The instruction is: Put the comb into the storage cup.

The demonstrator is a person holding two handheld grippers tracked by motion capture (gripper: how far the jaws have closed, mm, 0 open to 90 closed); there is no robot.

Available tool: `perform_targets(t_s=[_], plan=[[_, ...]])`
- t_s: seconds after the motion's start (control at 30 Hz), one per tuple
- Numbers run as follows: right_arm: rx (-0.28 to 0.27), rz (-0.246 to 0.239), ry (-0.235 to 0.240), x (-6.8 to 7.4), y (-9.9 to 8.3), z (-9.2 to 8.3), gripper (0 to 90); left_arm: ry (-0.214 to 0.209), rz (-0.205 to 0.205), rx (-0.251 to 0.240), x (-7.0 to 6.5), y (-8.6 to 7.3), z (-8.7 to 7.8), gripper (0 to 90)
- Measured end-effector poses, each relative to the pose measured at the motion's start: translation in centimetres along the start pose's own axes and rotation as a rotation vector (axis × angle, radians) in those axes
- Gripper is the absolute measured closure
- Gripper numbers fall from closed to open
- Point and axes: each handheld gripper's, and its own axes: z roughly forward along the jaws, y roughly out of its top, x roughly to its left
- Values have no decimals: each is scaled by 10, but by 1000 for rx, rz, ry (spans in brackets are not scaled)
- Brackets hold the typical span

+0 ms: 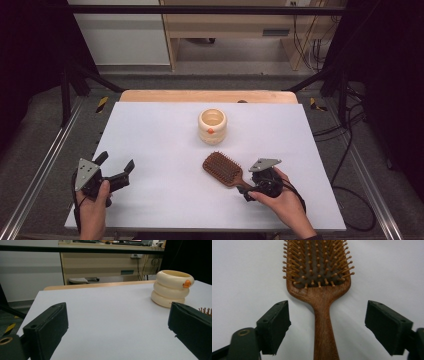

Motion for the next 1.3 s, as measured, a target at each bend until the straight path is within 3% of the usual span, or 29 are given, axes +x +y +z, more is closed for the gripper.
perform_targets(t_s=[0.33,0.6,0.93,1.3], plan=[[149,1,12,-5,19,-1,409,4,-9,-2,6,-1,1,31],[214,-28,35,0,20,10,508,-6,25,2,2,0,4,33],[282,-53,39,7,24,17,600,-17,24,4,2,-1,4,36],[354,-64,5,11,26,24,661,-26,29,9,-1,-1,5,38]])
